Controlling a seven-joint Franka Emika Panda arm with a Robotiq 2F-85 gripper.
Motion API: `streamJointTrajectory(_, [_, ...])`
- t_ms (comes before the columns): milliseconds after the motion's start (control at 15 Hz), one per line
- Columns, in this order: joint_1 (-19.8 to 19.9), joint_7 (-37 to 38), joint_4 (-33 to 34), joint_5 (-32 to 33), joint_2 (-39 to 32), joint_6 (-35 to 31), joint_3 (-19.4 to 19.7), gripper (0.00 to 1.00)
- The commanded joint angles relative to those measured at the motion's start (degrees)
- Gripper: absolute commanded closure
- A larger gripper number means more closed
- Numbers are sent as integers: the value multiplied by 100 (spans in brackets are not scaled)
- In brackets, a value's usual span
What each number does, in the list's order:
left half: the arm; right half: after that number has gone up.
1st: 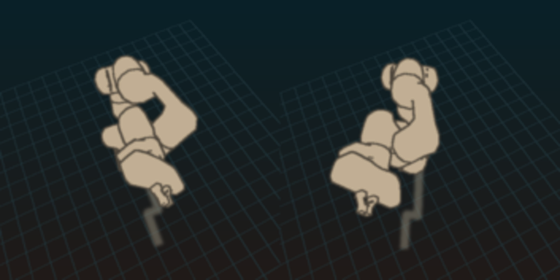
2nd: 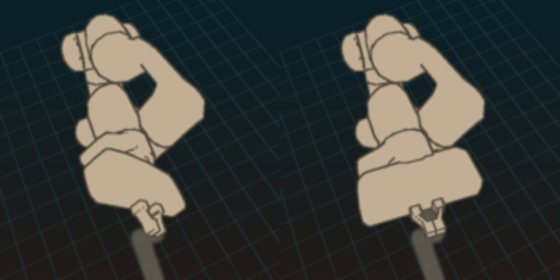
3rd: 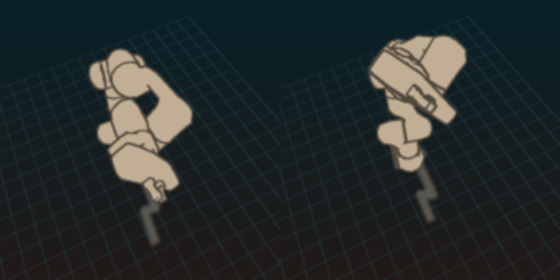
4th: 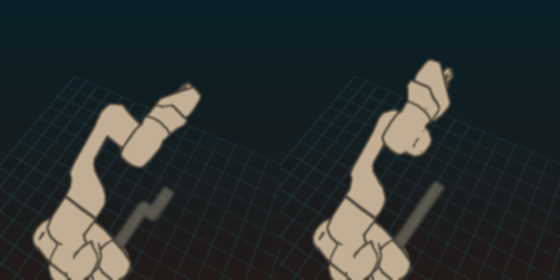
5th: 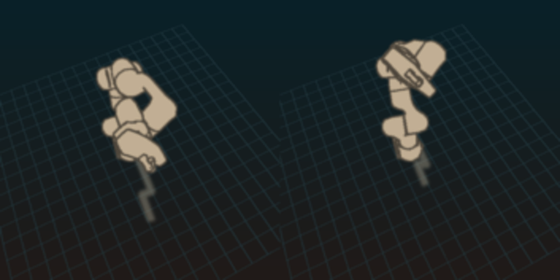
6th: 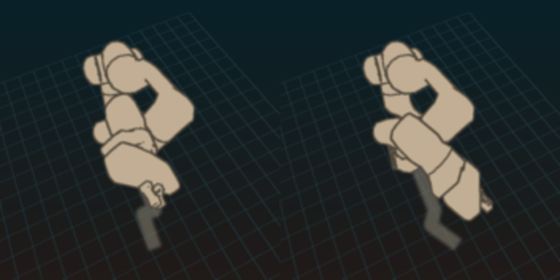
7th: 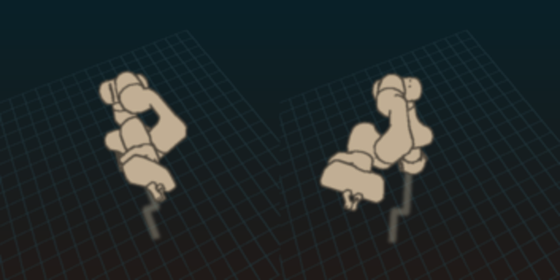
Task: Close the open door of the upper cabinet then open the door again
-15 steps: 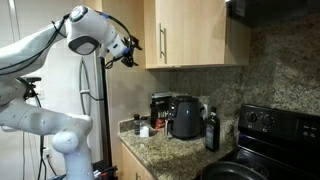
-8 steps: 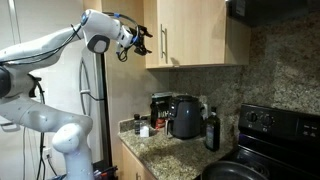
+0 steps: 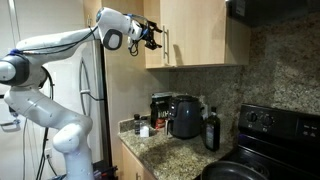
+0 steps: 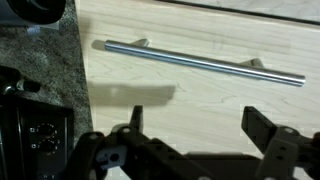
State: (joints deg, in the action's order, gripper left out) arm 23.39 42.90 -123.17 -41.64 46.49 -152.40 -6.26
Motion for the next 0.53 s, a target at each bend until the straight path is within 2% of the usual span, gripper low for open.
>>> streamJointTrajectory(0, [-222, 593, 664, 632, -641, 294, 52, 0])
streamJointTrajectory(267, [-660, 842, 907, 1403, -772, 662, 258, 0])
streamJointTrajectory(467, [-803, 1027, 1255, 1789, -983, 757, 370, 0])
